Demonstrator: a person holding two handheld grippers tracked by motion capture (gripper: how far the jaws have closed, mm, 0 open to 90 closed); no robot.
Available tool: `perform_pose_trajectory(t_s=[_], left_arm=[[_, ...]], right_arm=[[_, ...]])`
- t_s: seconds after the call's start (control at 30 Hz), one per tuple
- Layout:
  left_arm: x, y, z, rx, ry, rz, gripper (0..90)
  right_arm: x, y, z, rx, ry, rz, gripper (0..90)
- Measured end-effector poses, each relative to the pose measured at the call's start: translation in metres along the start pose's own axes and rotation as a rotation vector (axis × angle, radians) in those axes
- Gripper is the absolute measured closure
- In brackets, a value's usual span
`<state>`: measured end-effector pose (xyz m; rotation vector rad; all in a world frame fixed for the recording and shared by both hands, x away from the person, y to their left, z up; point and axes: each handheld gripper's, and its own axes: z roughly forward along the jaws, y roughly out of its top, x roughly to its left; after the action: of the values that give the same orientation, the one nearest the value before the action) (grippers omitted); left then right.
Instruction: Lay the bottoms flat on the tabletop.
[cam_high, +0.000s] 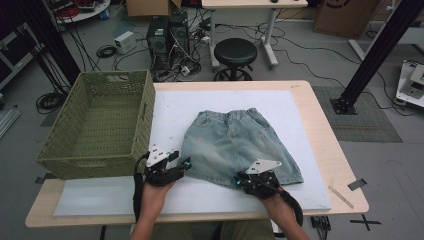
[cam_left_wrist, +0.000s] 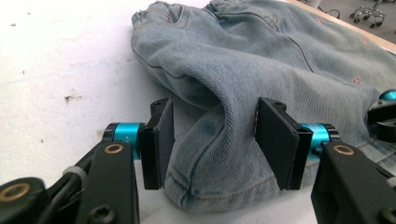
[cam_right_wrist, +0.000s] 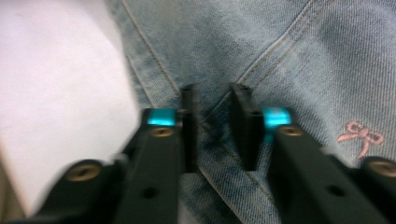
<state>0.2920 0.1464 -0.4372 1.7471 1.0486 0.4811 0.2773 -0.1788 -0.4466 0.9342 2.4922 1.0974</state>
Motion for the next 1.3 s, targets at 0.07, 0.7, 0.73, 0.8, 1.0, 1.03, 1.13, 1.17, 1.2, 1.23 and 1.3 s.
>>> perform_pose_trajectory(t_s=[0.07,0.7,0.73,0.8,1.0,1.03,1.13,1.17,1.2,1.23,1.3], left_arm=[[0.001,-0.001,0.001,0.005,-0.003,-0.001,47.1],[0.000,-0.003,0.000,0.010,-0.002,-0.005,47.2],[0.000,-0.003,0.000,0.008,-0.001,-0.007,47.2],[0.001,-0.003,-0.001,0.004,-0.002,-0.008,47.2],[-0.001,-0.004,-0.003,0.007,-0.024,-0.008,47.2],[-0.002,-0.004,-0.004,0.010,-0.027,-0.006,47.1],[0.000,-0.005,-0.007,0.018,-0.033,-0.003,47.0],[0.001,-0.006,-0.008,0.025,-0.037,-0.006,46.8],[0.002,-0.006,-0.008,0.034,-0.036,-0.005,46.7],[0.003,-0.007,-0.008,0.044,-0.036,-0.011,46.7],[0.004,-0.008,-0.008,0.069,-0.041,-0.018,46.1]], right_arm=[[0.003,-0.003,-0.001,-0.004,-0.015,-0.012,64.1],[0.001,0.007,0.007,0.046,0.004,-0.051,76.2],[0.000,0.007,0.007,0.050,0.012,-0.041,76.4],[-0.002,0.008,0.007,0.056,0.036,-0.031,77.0],[0.001,-0.002,-0.003,0.047,0.122,-0.051,76.8],[0.001,-0.004,-0.005,0.048,0.137,-0.051,76.6],[0.001,-0.006,-0.008,0.049,0.197,-0.056,75.7],[0.000,-0.006,-0.009,0.047,0.197,-0.063,74.8],[-0.001,-0.006,-0.010,0.039,0.199,-0.062,72.2],[-0.002,-0.006,-0.012,0.023,0.194,-0.046,70.2],[-0.007,-0.008,-0.018,-0.040,0.182,-0.008,63.9]])
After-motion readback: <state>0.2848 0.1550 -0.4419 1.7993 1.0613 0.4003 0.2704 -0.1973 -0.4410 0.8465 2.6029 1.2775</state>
